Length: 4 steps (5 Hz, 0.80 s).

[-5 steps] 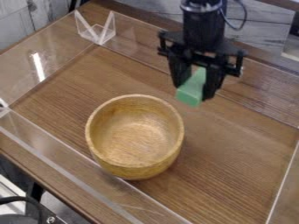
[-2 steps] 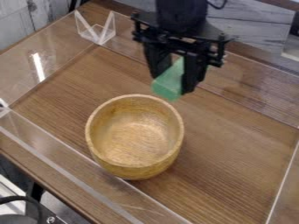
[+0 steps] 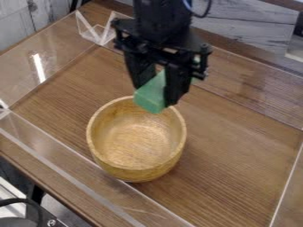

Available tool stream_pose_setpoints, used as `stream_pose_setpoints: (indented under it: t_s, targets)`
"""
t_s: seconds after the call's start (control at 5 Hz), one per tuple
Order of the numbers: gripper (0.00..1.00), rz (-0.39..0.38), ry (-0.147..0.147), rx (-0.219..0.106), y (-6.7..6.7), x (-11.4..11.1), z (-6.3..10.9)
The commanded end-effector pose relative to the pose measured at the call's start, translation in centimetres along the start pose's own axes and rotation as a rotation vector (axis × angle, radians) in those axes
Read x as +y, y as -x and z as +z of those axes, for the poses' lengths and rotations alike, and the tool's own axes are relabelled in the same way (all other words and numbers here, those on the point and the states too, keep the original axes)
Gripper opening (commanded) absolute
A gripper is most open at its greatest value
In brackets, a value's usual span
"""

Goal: Put the green block in the brown bowl

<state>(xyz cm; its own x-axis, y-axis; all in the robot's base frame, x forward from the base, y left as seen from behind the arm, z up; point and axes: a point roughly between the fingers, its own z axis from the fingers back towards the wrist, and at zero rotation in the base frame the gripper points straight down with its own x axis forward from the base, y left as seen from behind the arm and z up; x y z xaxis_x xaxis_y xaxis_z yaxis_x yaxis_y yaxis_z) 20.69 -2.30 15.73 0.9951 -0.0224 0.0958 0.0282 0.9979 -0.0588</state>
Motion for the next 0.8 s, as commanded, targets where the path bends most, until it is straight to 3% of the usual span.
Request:
stream_pose_setpoints:
  t_s: [0.0, 0.6]
  targets:
    - [0.0, 0.003, -0.011, -0.029, 0.26, 0.5, 0.62]
    - [0.0, 0.013, -0.028, -0.012, 1.08, 1.08, 0.21]
